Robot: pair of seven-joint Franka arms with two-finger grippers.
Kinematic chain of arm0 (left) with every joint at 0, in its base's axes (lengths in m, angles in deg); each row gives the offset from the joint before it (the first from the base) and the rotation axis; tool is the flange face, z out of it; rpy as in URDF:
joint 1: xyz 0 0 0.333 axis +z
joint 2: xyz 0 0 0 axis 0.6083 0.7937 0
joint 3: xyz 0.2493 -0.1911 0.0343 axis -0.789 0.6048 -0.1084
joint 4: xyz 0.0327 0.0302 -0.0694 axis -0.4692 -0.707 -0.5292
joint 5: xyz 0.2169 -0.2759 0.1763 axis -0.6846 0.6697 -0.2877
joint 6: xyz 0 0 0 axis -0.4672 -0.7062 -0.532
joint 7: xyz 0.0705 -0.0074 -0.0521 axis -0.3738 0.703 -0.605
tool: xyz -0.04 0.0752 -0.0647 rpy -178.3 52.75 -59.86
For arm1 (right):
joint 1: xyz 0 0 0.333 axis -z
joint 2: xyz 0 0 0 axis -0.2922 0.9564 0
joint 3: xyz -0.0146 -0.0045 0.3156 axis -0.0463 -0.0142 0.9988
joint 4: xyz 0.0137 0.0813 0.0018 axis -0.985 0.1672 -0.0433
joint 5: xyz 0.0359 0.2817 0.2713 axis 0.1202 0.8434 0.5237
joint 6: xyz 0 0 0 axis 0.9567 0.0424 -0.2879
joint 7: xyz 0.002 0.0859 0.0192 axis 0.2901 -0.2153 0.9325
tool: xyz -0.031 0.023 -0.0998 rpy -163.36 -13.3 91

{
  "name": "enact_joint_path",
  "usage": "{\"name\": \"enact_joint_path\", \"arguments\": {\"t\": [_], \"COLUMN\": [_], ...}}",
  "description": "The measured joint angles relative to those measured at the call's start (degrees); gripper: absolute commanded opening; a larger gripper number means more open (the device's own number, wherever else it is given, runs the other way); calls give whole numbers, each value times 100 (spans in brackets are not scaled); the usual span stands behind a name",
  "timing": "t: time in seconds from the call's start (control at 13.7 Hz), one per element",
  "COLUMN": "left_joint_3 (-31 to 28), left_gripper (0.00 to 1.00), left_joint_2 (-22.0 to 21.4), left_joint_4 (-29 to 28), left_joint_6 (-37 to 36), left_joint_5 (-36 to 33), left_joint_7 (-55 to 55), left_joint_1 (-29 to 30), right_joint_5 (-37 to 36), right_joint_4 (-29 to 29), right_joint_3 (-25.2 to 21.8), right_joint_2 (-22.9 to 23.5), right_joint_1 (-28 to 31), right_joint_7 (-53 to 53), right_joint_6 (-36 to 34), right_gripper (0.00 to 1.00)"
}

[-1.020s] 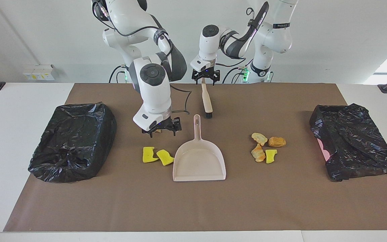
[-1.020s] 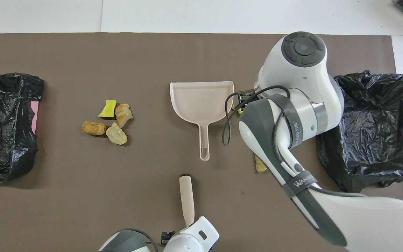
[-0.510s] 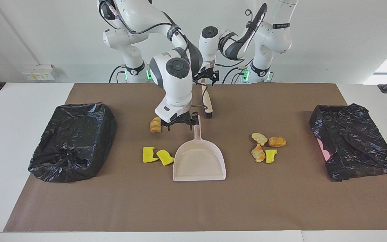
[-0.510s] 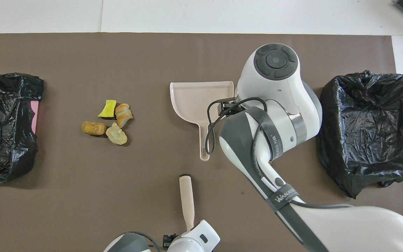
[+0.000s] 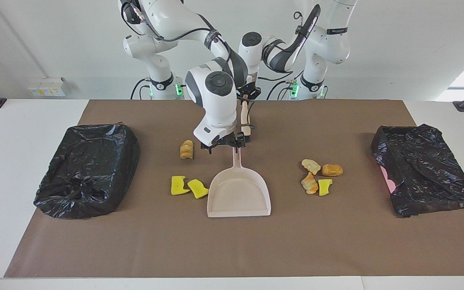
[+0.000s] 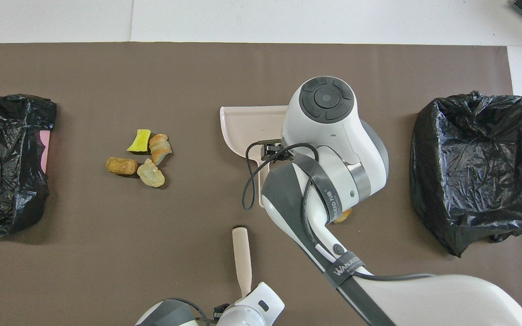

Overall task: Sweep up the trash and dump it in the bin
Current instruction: 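Grasp the dustpan handle with the right gripper while the left gripper grasps the brush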

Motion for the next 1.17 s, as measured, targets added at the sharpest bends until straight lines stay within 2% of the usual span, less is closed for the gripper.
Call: {"name": "enact_joint_path", "arguments": {"t": [0.22,0.51,0.66,0.8,0.95,1.09,1.17], "left_joint_3": [-73,-106,-116,-119,-132,-144,-150], "left_gripper": [0,0,0,0,0,0,0], "left_joint_2": [-27,-327,-550,-772,-1044,-1266,-1311], "left_joint_4": [135,359,366,367,377,440,513], "left_joint_6": [-503,-1566,-1943,-2286,-2602,-2824,-2848], "left_joint_5": [0,0,0,0,-1,-5,-10], "left_joint_7": [95,741,997,1318,1802,2328,2598], "left_joint_1": [108,635,863,1152,1613,2181,2511], "right_joint_5": [-1,-1,-4,-5,-7,-8,-9], "right_joint_4": [224,415,418,412,378,373,373], "right_joint_3": [2,-10,-7,-5,0,3,3], "right_joint_2": [290,378,372,360,339,308,300], "right_joint_1": [-204,-202,-207,-229,-241,-264,-286], "right_joint_7": [-255,-260,-260,-260,-260,-260,-260], "right_joint_6": [551,738,721,697,636,598,593], "right_gripper": [100,100,92,90,44,3,0]}}
